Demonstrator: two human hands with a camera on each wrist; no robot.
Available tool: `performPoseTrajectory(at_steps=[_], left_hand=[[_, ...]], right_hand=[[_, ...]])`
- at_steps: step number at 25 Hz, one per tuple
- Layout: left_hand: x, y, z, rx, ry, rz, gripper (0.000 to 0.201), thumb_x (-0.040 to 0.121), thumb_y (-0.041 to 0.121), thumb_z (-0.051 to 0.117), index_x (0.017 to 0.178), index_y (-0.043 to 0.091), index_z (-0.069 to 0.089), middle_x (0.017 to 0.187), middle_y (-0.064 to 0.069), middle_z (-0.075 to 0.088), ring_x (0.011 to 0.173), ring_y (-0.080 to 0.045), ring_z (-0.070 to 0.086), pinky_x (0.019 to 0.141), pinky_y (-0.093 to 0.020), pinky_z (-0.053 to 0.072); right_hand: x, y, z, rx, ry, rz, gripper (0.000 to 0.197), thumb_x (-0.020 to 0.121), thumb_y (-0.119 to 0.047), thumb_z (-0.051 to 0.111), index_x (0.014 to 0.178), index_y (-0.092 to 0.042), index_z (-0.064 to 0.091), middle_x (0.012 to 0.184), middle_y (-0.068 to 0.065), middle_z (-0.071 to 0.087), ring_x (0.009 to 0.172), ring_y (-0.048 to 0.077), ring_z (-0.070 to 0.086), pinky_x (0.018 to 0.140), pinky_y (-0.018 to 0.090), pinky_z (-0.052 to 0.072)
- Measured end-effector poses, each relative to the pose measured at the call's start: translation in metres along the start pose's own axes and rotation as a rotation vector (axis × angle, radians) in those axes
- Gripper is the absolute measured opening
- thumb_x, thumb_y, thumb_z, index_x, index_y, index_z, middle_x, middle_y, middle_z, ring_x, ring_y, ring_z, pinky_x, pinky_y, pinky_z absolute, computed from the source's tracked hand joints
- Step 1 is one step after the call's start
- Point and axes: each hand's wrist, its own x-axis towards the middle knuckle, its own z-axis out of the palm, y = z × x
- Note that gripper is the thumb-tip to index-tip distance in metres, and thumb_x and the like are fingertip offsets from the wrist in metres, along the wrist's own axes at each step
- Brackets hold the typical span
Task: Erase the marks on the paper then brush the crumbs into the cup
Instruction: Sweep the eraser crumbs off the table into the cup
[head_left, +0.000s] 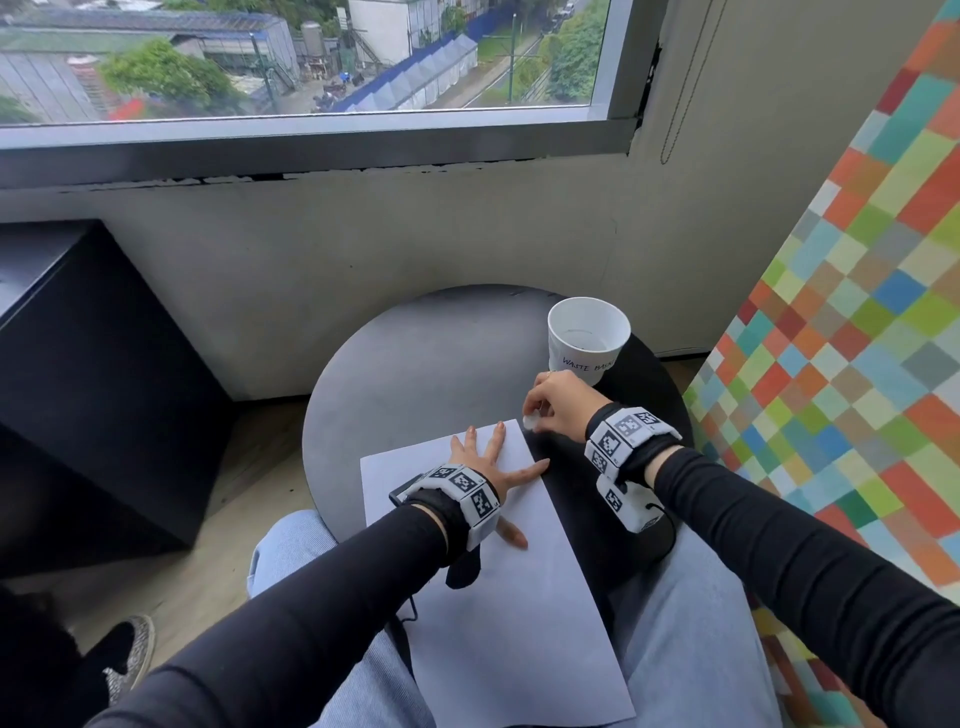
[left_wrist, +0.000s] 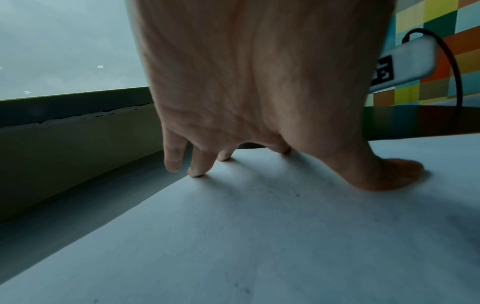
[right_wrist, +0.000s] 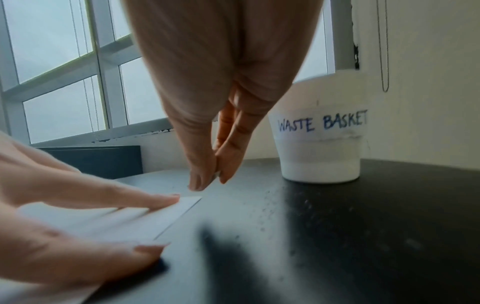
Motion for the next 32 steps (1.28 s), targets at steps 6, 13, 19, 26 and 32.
performPoseTrajectory(at_steps=[6, 13, 19, 26, 32], left_hand=[[-0.003, -0.003, 0.009, 0.009, 0.044, 0.005, 0.108, 0.072, 0.084, 0.055, 0.148, 0.055, -0.015, 0.161, -0.016, -0.024, 0.146, -0.050, -0.014, 0.115, -0.067, -0.006], [-0.028, -0.023, 0.006, -0.357, 0.447, -0.086, 0.068, 0.094, 0.054, 0.055, 0.153, 0.038, 0.025, 0.149, 0.007, 0.045, 0.135, -0.015, 0.044, 0.119, -0.047, 0.013], [-0.064, -0.074, 0.032, -0.668, 0.377, -0.432, 0.064, 0.092, 0.057, 0.058, 0.147, 0.033, 0.037, 0.144, -0.004, 0.040, 0.119, -0.025, 0.057, 0.097, -0.038, 0.047], [-0.079, -0.086, 0.062, -0.878, 0.220, -0.626, 0.078, 0.090, 0.050, 0.065, 0.149, 0.014, 0.028, 0.144, -0.023, 0.031, 0.117, -0.036, 0.055, 0.100, -0.038, 0.043], [-0.071, -0.078, 0.066, -1.071, 0.241, -0.658, 0.077, 0.090, 0.042, 0.069, 0.138, -0.004, 0.031, 0.136, -0.020, 0.052, 0.124, -0.035, 0.051, 0.095, -0.036, 0.043]], right_hand=[[-0.047, -0.004, -0.015, -0.052, 0.109, -0.089, 0.009, 0.082, -0.004, 0.066, 0.089, -0.003, 0.072, 0.095, 0.010, 0.058, 0.081, 0.024, 0.059, 0.076, 0.034, 0.047], [-0.122, -0.012, 0.025, 0.207, 0.109, -0.050, 0.007, 0.079, -0.013, 0.073, 0.086, -0.013, 0.071, 0.085, -0.004, 0.059, 0.071, 0.007, 0.056, 0.066, 0.010, 0.040], [-0.132, -0.016, 0.056, 0.270, 0.080, 0.007, 0.011, 0.082, -0.019, 0.071, 0.090, -0.012, 0.069, 0.084, -0.008, 0.057, 0.068, 0.003, 0.053, 0.063, 0.006, 0.038], [-0.134, -0.017, 0.071, 0.379, 0.166, 0.060, 0.008, 0.081, -0.019, 0.072, 0.084, -0.013, 0.068, 0.083, -0.003, 0.060, 0.068, 0.010, 0.055, 0.062, 0.011, 0.043], [-0.130, -0.020, 0.078, 0.387, 0.263, 0.074, 0.004, 0.080, -0.016, 0.069, 0.080, -0.012, 0.068, 0.078, -0.003, 0.061, 0.066, 0.012, 0.055, 0.062, 0.012, 0.044]])
